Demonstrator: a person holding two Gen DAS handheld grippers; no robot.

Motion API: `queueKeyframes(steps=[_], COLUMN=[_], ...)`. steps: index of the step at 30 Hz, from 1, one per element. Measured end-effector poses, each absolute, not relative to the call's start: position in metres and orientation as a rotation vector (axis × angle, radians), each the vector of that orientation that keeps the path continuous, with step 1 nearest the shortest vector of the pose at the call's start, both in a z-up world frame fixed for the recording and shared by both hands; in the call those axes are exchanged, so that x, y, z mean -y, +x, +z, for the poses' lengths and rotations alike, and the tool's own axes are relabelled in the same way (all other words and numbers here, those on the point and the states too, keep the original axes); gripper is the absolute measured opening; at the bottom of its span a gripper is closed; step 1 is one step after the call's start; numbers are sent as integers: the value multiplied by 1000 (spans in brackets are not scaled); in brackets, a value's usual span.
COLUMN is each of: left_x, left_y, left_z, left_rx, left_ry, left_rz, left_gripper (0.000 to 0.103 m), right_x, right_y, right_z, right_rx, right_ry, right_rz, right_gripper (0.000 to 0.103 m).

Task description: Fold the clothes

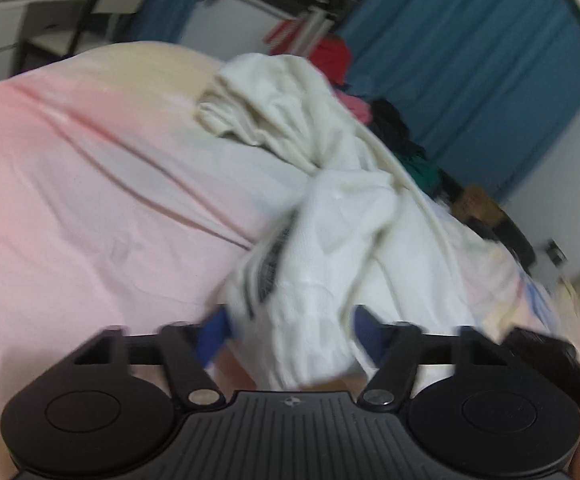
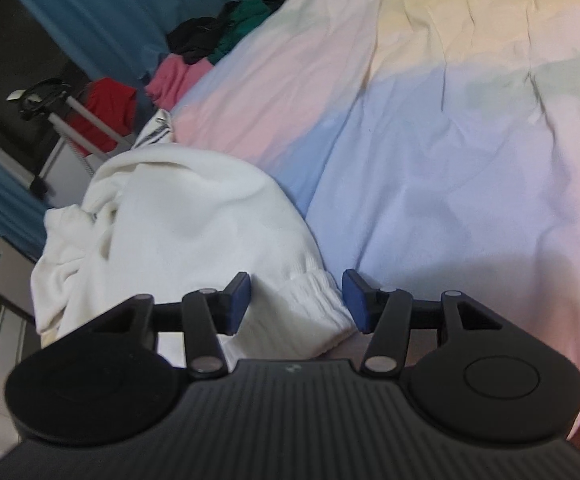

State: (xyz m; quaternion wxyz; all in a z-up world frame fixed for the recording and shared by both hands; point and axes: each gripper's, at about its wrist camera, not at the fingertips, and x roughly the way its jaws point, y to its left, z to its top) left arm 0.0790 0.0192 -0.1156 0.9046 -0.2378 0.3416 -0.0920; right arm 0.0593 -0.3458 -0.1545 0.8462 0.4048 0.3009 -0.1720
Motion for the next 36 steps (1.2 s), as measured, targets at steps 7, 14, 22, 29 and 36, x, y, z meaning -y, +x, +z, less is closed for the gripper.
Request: queueKeyframes(steps=[7,14,22,29,36], left_x=[-50,-98,-122,-118,-124], left_y=[80,78,78,69,77], left_z=[-92,-72,-91,-94,-91], left_rx=[-598,-477,-522,-521,-514], left_ry=[-531,-662,-764,-737,-747], left_rz=[-172,-73,25,39,54], left_gripper=[19,18,18,18,18], right_x=[354,349,311,303,282], right_y=[25,28,67,82,79], right_z=[-147,-144,-149,-158,-137], right_rx=[-564,-606,-766,-840,-731], right_ry=[1086,1023,928,808,756], right_rz=[-183,-221,40,5,198], right_gripper=[54,54,55,54,48])
